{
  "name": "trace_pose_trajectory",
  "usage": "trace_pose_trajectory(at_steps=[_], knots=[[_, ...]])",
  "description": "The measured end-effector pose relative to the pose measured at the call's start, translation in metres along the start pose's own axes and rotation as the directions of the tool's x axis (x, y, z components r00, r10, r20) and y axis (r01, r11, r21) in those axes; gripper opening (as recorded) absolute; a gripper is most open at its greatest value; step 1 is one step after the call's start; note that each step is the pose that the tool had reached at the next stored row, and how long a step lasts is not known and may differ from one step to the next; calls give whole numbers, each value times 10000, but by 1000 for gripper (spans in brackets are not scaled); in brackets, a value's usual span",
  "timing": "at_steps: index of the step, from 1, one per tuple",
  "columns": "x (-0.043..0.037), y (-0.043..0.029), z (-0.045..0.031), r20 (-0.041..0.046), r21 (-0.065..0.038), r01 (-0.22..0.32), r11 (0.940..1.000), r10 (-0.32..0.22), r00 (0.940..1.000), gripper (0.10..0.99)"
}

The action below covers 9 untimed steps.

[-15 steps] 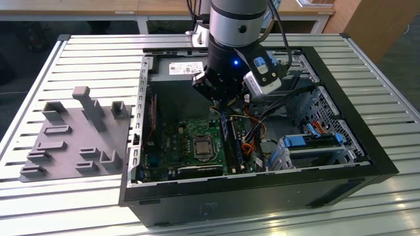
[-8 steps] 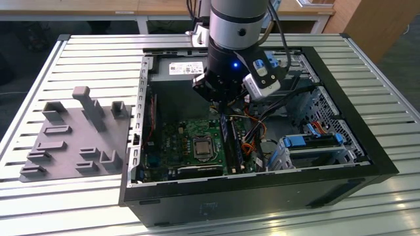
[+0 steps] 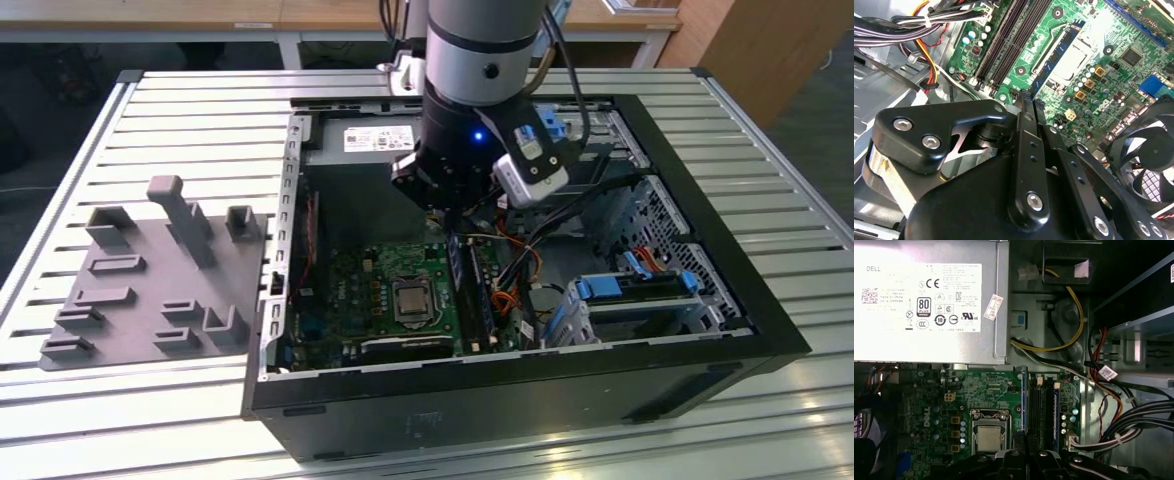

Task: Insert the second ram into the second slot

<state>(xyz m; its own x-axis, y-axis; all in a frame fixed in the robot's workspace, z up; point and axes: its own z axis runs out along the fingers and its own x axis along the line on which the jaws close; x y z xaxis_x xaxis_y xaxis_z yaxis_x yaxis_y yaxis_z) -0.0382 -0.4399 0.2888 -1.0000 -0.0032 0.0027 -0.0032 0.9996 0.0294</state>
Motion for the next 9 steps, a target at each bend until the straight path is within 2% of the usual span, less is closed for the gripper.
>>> trace_pose_trajectory(at_steps=[9], knots=[[0,-2,61,0,0,-1,10000,1,10000,137]])
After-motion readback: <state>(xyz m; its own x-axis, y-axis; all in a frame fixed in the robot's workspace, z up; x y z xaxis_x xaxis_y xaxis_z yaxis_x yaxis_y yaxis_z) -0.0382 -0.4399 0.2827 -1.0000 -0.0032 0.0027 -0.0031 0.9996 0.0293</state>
